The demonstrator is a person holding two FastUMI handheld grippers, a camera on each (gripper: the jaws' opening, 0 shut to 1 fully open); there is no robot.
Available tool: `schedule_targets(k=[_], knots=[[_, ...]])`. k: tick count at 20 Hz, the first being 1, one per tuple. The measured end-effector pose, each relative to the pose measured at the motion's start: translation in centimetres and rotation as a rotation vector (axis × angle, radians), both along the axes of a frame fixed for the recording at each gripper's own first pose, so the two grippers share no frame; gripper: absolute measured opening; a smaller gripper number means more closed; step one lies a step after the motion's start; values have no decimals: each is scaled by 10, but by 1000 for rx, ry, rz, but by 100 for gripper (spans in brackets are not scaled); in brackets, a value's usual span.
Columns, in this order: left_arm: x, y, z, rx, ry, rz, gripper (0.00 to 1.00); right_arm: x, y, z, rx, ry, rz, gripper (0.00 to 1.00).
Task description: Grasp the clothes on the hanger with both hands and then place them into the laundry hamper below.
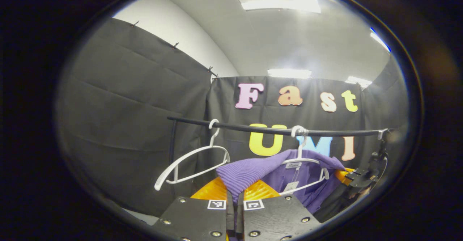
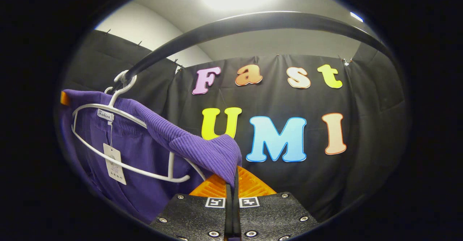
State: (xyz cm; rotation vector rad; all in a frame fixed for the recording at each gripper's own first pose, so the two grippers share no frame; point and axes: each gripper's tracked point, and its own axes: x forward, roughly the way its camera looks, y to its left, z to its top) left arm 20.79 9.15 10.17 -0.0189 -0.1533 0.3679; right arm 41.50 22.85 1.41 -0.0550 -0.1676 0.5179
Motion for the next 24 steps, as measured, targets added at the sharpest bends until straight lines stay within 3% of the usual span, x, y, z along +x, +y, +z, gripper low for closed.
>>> schedule_targets(k=[5,8,17,24], knots=[[5,24,31,36,-18,-26,3,4,14,5,-22,-37,25,0],[13,38,29,-6,-2,-52,3,-5,18,6,-46,-71,28,0],[20,81,8,79,155,-88,3,-9,36,3,-94,-108,52,0],[16,113,-29,40,206,-72,3,-7,53,-8,-133,-94,65,0]])
